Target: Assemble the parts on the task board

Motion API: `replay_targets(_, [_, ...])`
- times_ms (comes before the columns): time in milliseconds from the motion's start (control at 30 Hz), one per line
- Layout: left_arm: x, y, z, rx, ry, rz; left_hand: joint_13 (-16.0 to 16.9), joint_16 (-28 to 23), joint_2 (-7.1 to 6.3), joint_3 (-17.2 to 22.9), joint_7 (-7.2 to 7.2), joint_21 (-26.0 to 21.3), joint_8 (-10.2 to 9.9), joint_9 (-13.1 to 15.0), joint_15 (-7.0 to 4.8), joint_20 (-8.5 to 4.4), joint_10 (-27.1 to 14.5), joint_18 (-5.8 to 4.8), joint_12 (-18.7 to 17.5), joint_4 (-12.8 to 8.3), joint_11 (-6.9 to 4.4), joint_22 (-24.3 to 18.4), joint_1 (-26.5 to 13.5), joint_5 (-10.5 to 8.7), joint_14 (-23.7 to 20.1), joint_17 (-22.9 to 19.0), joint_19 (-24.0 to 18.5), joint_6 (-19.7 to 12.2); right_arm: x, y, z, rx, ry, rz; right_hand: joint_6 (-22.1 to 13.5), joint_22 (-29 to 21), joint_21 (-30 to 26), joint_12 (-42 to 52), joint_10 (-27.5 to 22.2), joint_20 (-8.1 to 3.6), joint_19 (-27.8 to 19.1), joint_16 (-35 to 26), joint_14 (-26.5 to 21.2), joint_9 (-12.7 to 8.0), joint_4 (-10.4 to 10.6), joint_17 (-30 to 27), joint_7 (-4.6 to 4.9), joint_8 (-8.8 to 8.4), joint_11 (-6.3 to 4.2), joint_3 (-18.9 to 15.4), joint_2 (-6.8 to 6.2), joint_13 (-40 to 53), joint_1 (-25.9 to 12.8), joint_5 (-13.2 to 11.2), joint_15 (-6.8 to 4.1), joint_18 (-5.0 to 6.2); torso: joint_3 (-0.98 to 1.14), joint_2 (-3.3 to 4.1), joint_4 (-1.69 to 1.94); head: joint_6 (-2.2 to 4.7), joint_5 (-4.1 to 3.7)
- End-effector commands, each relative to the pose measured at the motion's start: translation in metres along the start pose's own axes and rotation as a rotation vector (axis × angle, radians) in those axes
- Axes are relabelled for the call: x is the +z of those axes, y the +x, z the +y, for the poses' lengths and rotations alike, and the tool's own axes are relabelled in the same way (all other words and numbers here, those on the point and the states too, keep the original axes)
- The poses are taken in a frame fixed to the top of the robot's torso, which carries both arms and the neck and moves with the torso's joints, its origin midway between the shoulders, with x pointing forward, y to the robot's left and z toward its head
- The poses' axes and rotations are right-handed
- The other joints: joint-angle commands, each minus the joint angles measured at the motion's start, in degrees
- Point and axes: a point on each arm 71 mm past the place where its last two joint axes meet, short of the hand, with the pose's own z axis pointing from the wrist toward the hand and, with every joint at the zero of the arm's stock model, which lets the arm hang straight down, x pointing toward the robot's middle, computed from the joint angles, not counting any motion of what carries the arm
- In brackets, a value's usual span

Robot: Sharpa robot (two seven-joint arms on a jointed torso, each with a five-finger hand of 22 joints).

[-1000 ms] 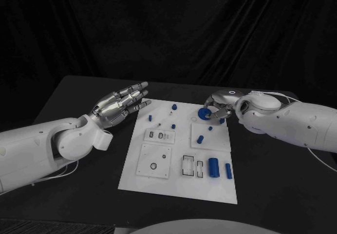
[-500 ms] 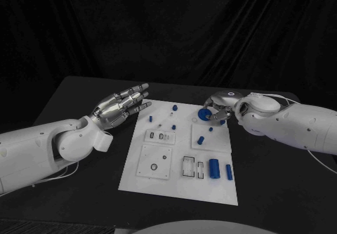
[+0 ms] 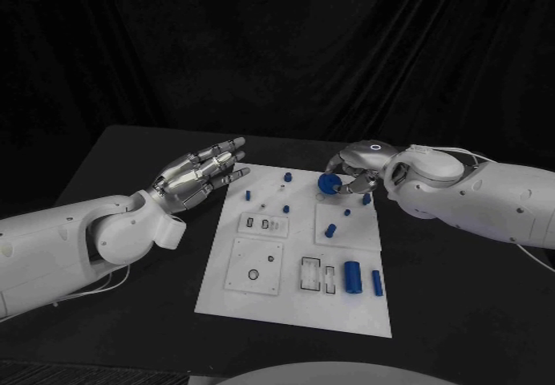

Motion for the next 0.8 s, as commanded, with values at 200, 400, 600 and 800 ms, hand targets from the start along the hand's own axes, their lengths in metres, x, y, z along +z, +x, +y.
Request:
replay_targets(200, [0.002, 0.003, 0.001, -0.012, 0.001, 0.024, 0.1, 0.2, 0.05, 0.3, 0.11, 0.2, 0.3, 0.0, 0.56, 0.27, -0.1, 1.03, 0.2, 0.1, 0.48, 0.1, 0.2, 0.27, 0.0, 0.1, 0.2, 0.0, 0.017, -0.014, 0.026, 0.003, -0.077, -0.028, 0.3, 1.6, 0.2, 0.2, 6.1, -0.06, 0.6, 0.2, 6.0, 14.4, 0.7, 15.1, 0.14, 6.08, -0.11, 0.1, -0.05, 15.1, -0.8, -0.3, 0.06, -0.5, -0.18, 0.04, 0.23, -0.09, 0.04])
replay_targets(400, [0.003, 0.003, 0.002, -0.012, -0.001, 0.025, 0.1, 0.3, 0.05, 0.5, 0.12, 0.2, 0.4, 0.0, 0.75, 0.3, 0.0, 1.04, 0.2, 0.0, 0.5, 0.1, 0.1, 0.25, 0.0, 0.1, 0.2, -0.1, 0.031, -0.015, 0.04, 0.0, -0.111, -0.022, 0.3, 1.7, 0.2, 0.2, 6.1, -0.02, 0.6, 0.2, 6.0, 14.2, 0.9, 15.1, 0.23, 5.78, -0.07, 0.4, -0.19, 15.1, -1.0, -1.0, 0.11, -0.5, -0.19, 0.1, 0.51, -0.19, -0.58])
replay_targets(600, [0.006, 0.005, 0.003, -0.015, -0.003, 0.034, 0.1, 0.3, 0.05, 0.5, 0.12, 0.2, 0.4, 0.0, 0.75, 0.3, 0.0, 1.04, 0.2, 0.0, 0.5, 0.1, 0.1, 0.25, 0.0, 0.1, 0.2, -0.1, 0.046, -0.017, 0.052, -0.008, -0.131, -0.022, 0.2, 1.7, 0.2, 0.2, 6.1, 0.03, 0.7, 0.2, 6.0, 14.1, 1.0, 15.1, 0.34, 5.37, 0.02, 0.6, -0.31, 15.1, -1.0, -1.9, 0.18, -0.52, -0.1, 0.22, 0.68, -0.13, -1.14])
replay_targets(800, [0.008, 0.005, 0.004, -0.017, -0.005, 0.039, 0.1, 0.3, 0.05, 0.6, 0.12, 0.2, 0.4, 0.0, 0.77, 0.31, -0.1, 1.04, 0.2, 0.0, 0.5, 0.1, 0.1, 0.25, 0.0, 0.1, 0.2, -0.1, 0.059, -0.016, 0.062, -0.015, -0.148, -0.011, 0.0, 1.7, 0.1, 0.2, 6.1, 0.07, 0.7, 0.2, 6.0, 14.0, 1.0, 15.1, 0.43, 5.02, 0.09, 0.8, -0.32, 15.1, -1.0, -2.1, 0.23, -0.5, -0.19, 0.2, 0.55, -0.21, -0.99])
